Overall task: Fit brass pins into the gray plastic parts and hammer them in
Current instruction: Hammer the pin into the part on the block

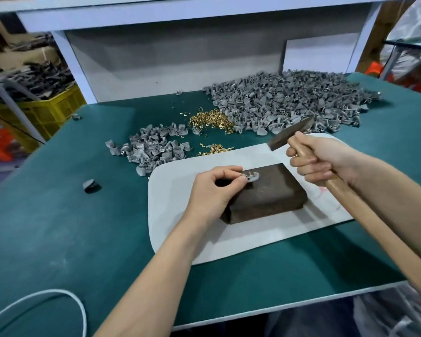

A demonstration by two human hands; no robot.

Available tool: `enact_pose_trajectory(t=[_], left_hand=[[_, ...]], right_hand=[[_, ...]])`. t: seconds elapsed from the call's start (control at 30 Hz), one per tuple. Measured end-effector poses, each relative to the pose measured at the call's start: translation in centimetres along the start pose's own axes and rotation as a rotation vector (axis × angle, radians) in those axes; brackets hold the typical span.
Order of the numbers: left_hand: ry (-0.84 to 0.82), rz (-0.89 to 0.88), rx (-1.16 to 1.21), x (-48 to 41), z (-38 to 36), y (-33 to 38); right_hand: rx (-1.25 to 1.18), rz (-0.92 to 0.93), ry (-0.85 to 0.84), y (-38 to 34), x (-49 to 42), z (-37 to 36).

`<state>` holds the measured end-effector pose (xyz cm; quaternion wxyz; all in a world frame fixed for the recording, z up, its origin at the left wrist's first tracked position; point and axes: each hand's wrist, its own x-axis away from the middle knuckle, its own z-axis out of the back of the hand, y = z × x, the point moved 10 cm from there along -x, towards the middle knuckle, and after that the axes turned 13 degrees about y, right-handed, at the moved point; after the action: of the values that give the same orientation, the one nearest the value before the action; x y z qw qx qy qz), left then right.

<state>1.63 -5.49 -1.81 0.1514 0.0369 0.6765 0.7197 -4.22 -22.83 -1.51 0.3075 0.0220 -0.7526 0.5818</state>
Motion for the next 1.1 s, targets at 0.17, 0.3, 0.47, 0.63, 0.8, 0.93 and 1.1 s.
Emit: enact_pose_trajectory(t=[0.17,0.3,0.47,0.63,0.8,0.93,1.1], left_hand=[[0.006,0.019,0.011,-0.1,0.2,-0.2],[0.006,0.019,-0.001,-0.1,0.2,-0.1],[0.003,0.012,-0.024,0.1,0.2,0.2],[0.022,-0.055,-0.074,0.4,0.2,1.1],[0.141,-0.303,-0.139,1.0,1.6,3.9],[0.166,-0.423,-0.154,1.5,1.8,5.3],[0.228,-0.701,-0.248,3.1,1.7,7.9]], right_hand=[[-0.117,-0.043,-0.100,1.4,-2.2,0.0],[-0.286,-0.076,-0.160,1.9,-2.7,0.2],[-0.273,-0.078,-0.193,2.1,-3.0,0.1],[-0.270,-0.085,-0.214,2.1,-3.2,-0.1],[-0.274,-0.096,-0.216,2.3,-3.3,-0.2],[-0.269,-0.096,-0.215,2.3,-3.3,-0.1],[-0.278,-0.108,-0.210,2.3,-3.4,0.0]])
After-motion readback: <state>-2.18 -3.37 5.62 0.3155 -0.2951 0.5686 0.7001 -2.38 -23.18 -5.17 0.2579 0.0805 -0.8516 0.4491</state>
